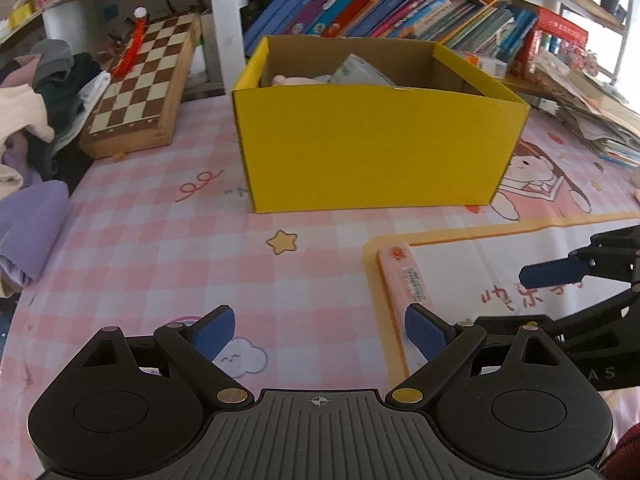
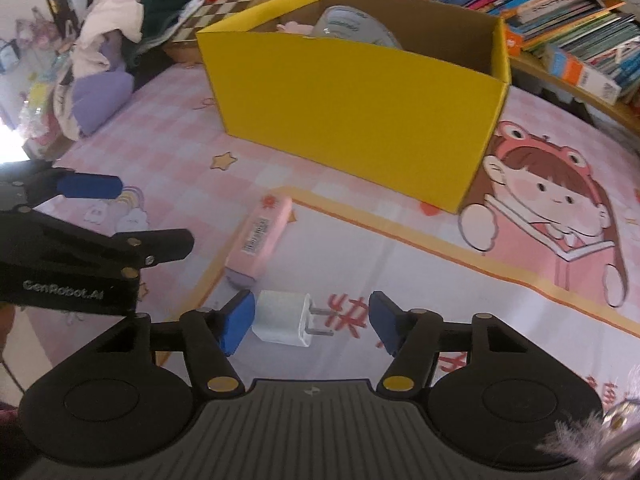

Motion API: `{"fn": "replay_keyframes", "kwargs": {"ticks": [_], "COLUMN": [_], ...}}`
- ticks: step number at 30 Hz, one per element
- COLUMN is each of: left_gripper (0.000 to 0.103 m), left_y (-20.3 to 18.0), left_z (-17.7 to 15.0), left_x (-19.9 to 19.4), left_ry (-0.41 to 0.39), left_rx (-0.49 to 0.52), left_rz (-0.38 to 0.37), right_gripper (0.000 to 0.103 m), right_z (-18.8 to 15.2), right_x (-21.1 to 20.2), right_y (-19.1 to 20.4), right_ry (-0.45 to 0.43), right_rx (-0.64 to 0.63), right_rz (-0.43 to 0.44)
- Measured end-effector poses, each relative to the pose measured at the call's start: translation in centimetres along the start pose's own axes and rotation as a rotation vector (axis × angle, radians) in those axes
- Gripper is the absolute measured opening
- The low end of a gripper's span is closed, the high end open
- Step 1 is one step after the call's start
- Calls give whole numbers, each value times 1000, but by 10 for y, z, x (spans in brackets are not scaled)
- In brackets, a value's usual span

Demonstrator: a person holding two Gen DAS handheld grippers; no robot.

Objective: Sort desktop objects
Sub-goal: 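Grasp the white charger with the right tool while the left tool grasps the pink highlighter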

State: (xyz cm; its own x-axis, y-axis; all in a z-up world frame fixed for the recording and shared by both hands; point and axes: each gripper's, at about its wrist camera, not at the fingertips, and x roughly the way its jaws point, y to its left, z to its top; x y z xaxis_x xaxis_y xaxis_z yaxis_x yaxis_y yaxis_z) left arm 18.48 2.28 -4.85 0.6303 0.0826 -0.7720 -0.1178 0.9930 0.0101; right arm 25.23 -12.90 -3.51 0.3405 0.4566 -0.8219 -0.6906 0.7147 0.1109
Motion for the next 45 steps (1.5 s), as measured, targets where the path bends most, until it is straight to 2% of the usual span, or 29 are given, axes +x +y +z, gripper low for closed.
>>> {"fn": "replay_keyframes", "kwargs": {"ticks": [6, 8, 11, 16, 22, 30, 36, 41, 45], "left_gripper": [94, 94, 94, 94, 94, 92, 81, 64, 59], "left_y": [-5, -7, -11, -19, -29, -45, -52, -49, -50], "left_z": [6, 6, 7, 10, 16, 20, 21, 21, 21], "left_x": [1, 2, 4, 9, 20, 39, 50, 55, 54], "left_ry": [-12, -7, 1, 6, 18, 57, 78, 86, 77], "left_rx": [16, 21, 30, 44, 53, 83, 95, 65, 76], "left_rz": [7, 7, 0, -22, -68, -123, -134, -142, -134], "right_gripper": [56, 46, 37, 36, 36, 36, 37, 36, 36], "right_z": [2, 3, 2, 1, -4, -12, -14, -14, -15], "right_x": [8, 12, 15, 11, -1, -11, -13, -14, -14], "right_y": [4, 4, 0, -5, -25, -45, -53, -54, -54], "right_ry": [37, 56, 72, 60, 32, 23, 21, 23, 26], "right_rx": [-48, -53, -42, -43, 24, 74, 96, 98, 106], "right_rz": [50, 56, 67, 35, -46, -91, -98, -100, -103]}}
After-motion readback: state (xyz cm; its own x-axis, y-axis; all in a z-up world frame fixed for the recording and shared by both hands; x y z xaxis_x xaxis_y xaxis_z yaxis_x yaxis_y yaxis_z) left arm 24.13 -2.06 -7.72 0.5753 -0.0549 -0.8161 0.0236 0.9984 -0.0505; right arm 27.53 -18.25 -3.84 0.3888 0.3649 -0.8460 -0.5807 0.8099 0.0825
